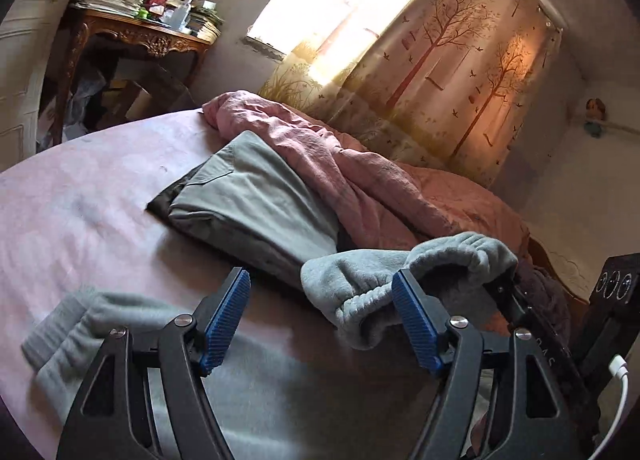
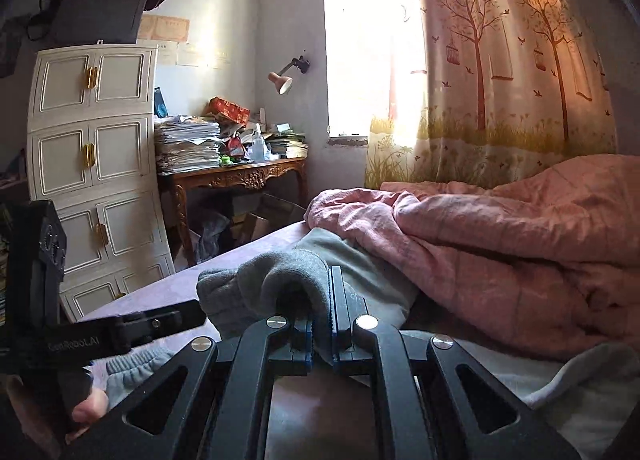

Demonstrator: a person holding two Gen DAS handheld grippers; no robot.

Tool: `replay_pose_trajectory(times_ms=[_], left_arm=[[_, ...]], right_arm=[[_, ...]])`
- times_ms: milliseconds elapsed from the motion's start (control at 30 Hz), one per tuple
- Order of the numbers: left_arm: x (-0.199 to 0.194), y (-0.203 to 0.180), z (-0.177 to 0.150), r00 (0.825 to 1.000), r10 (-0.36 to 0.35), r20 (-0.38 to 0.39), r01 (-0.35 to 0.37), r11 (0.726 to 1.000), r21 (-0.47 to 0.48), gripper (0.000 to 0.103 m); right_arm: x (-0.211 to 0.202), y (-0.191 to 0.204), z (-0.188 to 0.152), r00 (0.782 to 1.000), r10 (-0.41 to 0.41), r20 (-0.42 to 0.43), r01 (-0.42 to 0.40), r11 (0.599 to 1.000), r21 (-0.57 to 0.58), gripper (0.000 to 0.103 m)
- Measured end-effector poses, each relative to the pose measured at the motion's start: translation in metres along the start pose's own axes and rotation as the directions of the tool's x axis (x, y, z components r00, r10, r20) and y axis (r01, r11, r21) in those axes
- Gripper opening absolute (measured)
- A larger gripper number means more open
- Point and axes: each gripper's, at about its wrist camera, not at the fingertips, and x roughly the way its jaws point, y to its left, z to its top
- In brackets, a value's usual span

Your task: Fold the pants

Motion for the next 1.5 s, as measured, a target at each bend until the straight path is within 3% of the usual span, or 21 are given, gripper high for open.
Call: replay_pose_trajectory(times_ms=[100,200,300,333,400,467,500,600,700,767,800,900,967,1000,1067,1167,1267,1400,1500], left_arm=[[-0.017,0.002,-0.032,0.993,0.116,-0.038,-0.113,0.992,0.061,0.071],[-0.022,0.014,-0.059,0.991,0.095,-0.099,-0.093,0.995,0.017,0.071],[-0.019,0.014,-0.083,0.984,0.056,-0.171,-0.055,0.998,0.009,0.061],[-0.015,0.011,-0.091,0.978,-0.004,-0.211,0.005,1.000,0.004,0.057],[0.000,0.011,-0.102,0.934,-0.182,-0.306,0.160,0.982,-0.095,0.043],[0.016,0.015,-0.109,0.885,-0.316,-0.343,0.243,0.940,-0.237,0.038],[0.023,0.014,-0.113,0.874,-0.338,-0.349,0.254,0.930,-0.264,0.038],[0.038,0.004,-0.122,0.890,-0.278,-0.362,0.202,0.951,-0.235,0.039],[0.043,-0.002,-0.130,0.902,-0.298,-0.312,0.217,0.938,-0.271,0.041],[0.045,-0.005,-0.132,0.912,-0.301,-0.277,0.219,0.931,-0.292,0.053],[0.047,-0.008,-0.133,0.914,-0.301,-0.271,0.220,0.931,-0.293,0.055],[0.053,-0.019,-0.135,0.929,-0.241,-0.282,0.170,0.952,-0.256,0.056],[0.056,-0.026,-0.136,0.947,-0.183,-0.265,0.128,0.969,-0.211,0.056],[0.057,-0.030,-0.137,0.961,-0.134,-0.241,0.097,0.982,-0.161,0.053],[0.059,-0.042,-0.135,0.977,-0.005,-0.214,0.000,1.000,-0.026,0.014],[0.041,-0.055,-0.121,0.993,0.093,-0.077,-0.085,0.991,0.102,0.012],[0.015,-0.053,-0.096,0.976,0.209,0.061,-0.217,0.959,0.185,0.012],[0.012,-0.021,-0.061,0.971,0.237,0.003,-0.234,0.954,0.188,0.012],[0.000,0.001,-0.052,0.958,0.286,0.023,-0.286,0.943,0.172,0.011]], right_arm=[[-0.002,-0.005,-0.041,0.995,0.054,-0.079,-0.043,0.990,0.134,0.006],[0.013,-0.008,-0.095,0.979,0.073,-0.192,-0.024,0.969,0.245,0.006],[0.017,-0.008,-0.131,0.956,0.108,-0.274,-0.011,0.943,0.333,0.006],[0.009,-0.010,-0.142,0.955,0.127,-0.270,-0.015,0.924,0.383,0.006],[-0.005,-0.013,-0.155,0.958,0.117,-0.262,0.001,0.911,0.412,0.006],[-0.013,-0.012,-0.162,0.961,0.090,-0.262,0.017,0.924,0.381,0.006],[-0.017,-0.011,-0.167,0.958,0.081,-0.273,0.022,0.935,0.353,0.006],[-0.037,-0.011,-0.176,0.959,-0.017,-0.284,0.104,0.951,0.292,0.006],[-0.069,-0.014,-0.176,0.968,-0.069,-0.241,0.129,0.961,0.245,0.007],[-0.085,-0.026,-0.176,0.965,-0.106,-0.241,0.166,0.955,0.246,0.007],[-0.091,-0.032,-0.175,0.964,-0.114,-0.239,0.174,0.952,0.251,0.007],[-0.109,-0.060,-0.168,0.962,-0.141,-0.234,0.208,0.934,0.292,0.008],[-0.120,-0.080,-0.162,0.957,-0.180,-0.225,0.244,0.922,0.301,0.011],[-0.125,-0.088,-0.160,0.953,-0.208,-0.221,0.268,0.918,0.292,0.011],[-0.132,-0.102,-0.152,0.942,-0.255,-0.216,0.309,0.913,0.268,0.011],[-0.145,-0.126,-0.145,0.932,-0.291,-0.217,0.343,0.902,0.263,0.011],[-0.152,-0.153,-0.139,0.913,-0.344,-0.219,0.395,0.879,0.266,0.011],[-0.148,-0.192,-0.127,0.909,-0.317,-0.271,0.399,0.850,0.345,0.026],[-0.139,-0.223,-0.114,0.930,-0.225,-0.289,0.343,0.813,0.471,0.030]])
